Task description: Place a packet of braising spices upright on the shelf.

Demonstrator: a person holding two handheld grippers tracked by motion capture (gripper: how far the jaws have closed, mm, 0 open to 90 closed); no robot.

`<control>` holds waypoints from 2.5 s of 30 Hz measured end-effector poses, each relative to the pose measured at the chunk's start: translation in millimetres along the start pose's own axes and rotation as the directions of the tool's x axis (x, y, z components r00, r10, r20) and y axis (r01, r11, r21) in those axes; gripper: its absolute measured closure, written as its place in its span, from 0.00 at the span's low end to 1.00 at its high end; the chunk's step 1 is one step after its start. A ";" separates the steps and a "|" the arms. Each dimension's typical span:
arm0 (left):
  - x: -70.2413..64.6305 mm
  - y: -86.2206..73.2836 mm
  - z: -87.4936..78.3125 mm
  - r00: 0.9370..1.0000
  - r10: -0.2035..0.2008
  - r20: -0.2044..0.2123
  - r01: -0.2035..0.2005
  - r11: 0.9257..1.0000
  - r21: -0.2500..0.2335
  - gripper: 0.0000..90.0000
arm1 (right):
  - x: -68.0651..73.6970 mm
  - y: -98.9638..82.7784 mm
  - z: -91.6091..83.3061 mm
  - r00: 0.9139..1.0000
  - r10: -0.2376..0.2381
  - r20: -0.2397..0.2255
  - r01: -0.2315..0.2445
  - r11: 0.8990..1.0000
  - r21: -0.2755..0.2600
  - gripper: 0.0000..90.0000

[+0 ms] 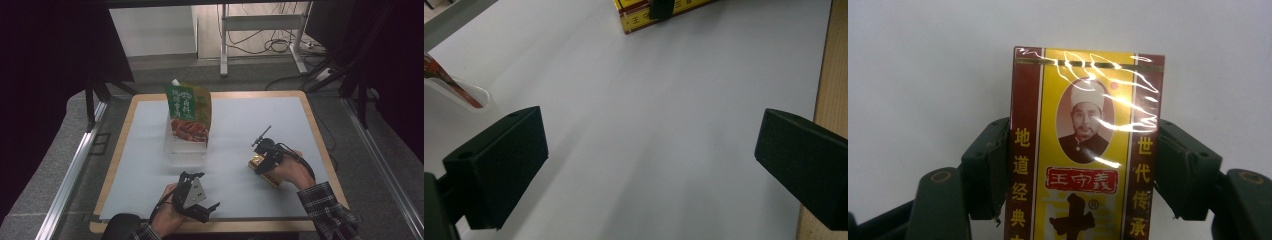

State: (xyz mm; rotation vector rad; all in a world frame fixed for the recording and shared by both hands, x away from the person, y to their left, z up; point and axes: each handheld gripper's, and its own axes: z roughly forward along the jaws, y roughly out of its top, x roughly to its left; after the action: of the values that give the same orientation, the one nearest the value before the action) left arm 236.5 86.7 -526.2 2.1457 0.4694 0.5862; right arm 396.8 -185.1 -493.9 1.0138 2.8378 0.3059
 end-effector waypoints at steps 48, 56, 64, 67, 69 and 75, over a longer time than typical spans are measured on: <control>6.5 -1.7 -6.1 0.999 -0.036 -0.015 0.036 0.999 -0.008 0.00 | 2.2 -0.4 -65.0 1.000 -0.009 -0.005 0.005 0.852 -0.523 0.35; 7.1 -2.6 -8.0 0.999 -0.038 -0.015 0.038 0.999 -0.005 0.00 | 6.8 8.5 -70.8 1.000 -0.030 -0.001 0.024 0.803 -0.596 0.35; 8.1 -4.5 -11.7 0.998 -0.064 -0.010 0.064 0.998 -0.016 0.00 | 9.1 14.9 -71.1 0.999 -0.037 -0.002 0.027 0.768 -0.640 0.35; 8.5 -4.6 -11.7 0.998 -0.068 -0.007 0.068 0.997 -0.020 0.00 | 8.7 17.5 -71.6 0.999 -0.042 -0.011 0.024 0.749 -0.662 0.35; 8.7 -4.6 -11.9 0.998 -0.068 -0.006 0.068 0.997 -0.021 0.00 | 8.7 19.8 -72.2 0.999 -0.046 -0.018 0.022 0.736 -0.677 0.35; 9.0 -4.8 -11.9 0.997 -0.077 -0.003 0.076 0.997 -0.021 0.00 | 10.8 28.1 -73.4 0.998 -0.053 -0.029 0.017 0.704 -0.710 0.35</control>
State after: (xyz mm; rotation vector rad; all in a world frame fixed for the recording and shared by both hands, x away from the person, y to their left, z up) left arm 236.6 101.6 -521.4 2.0972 0.5426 0.5497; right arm 393.1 -168.0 -416.5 0.7621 2.3762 1.3124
